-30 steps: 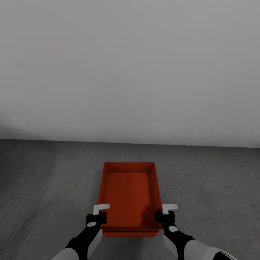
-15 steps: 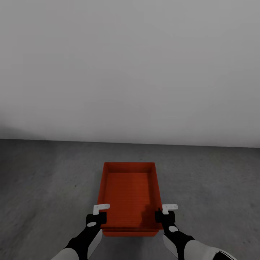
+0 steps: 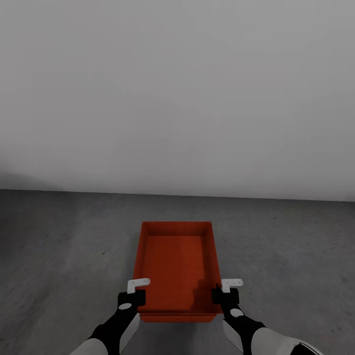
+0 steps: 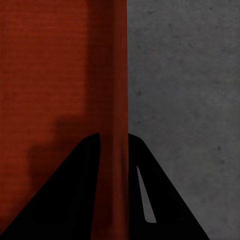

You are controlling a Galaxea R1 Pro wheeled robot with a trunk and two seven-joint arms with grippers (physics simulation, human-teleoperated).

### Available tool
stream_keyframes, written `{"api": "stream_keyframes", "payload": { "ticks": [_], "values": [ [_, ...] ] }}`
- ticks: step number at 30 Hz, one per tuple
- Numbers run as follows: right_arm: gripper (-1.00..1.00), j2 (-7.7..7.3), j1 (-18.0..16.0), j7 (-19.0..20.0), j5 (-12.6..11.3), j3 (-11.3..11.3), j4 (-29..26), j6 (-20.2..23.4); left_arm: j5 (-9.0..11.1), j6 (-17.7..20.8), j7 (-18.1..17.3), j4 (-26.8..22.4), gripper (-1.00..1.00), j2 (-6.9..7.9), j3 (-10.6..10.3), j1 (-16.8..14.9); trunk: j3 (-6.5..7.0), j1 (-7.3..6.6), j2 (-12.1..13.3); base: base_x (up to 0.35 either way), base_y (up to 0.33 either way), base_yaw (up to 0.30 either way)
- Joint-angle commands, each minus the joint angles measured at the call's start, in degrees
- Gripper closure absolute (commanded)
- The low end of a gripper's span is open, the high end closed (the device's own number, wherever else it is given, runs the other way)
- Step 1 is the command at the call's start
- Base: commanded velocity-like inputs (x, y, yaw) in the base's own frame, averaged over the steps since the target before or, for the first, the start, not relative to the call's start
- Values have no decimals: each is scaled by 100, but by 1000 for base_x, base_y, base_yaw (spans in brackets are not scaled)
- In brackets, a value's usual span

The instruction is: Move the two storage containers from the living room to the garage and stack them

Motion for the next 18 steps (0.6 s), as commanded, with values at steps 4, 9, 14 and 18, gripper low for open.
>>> {"api": "stream_keyframes", "payload": {
  "ticks": [4, 9, 14, 18],
  "values": [
    [100, -40, -6, 4, -23, -269, -8, -56, 91, -2, 538, 9, 100, 220, 146, -2, -4, -1, -2, 0, 0, 0],
    [100, -40, -6, 4, -23, -269, -8, -57, 93, -2, 538, 12, 100, 220, 146, -2, -4, -1, -2, 0, 0, 0],
    [100, -40, -6, 4, -23, -269, -8, -57, 95, -2, 538, 11, 100, 220, 146, -2, -4, -1, -2, 0, 0, 0],
    [100, -40, -6, 4, -23, -269, -8, -57, 97, -2, 538, 1, 100, 220, 146, -2, -4, -1, -2, 0, 0, 0]
  ]
}}
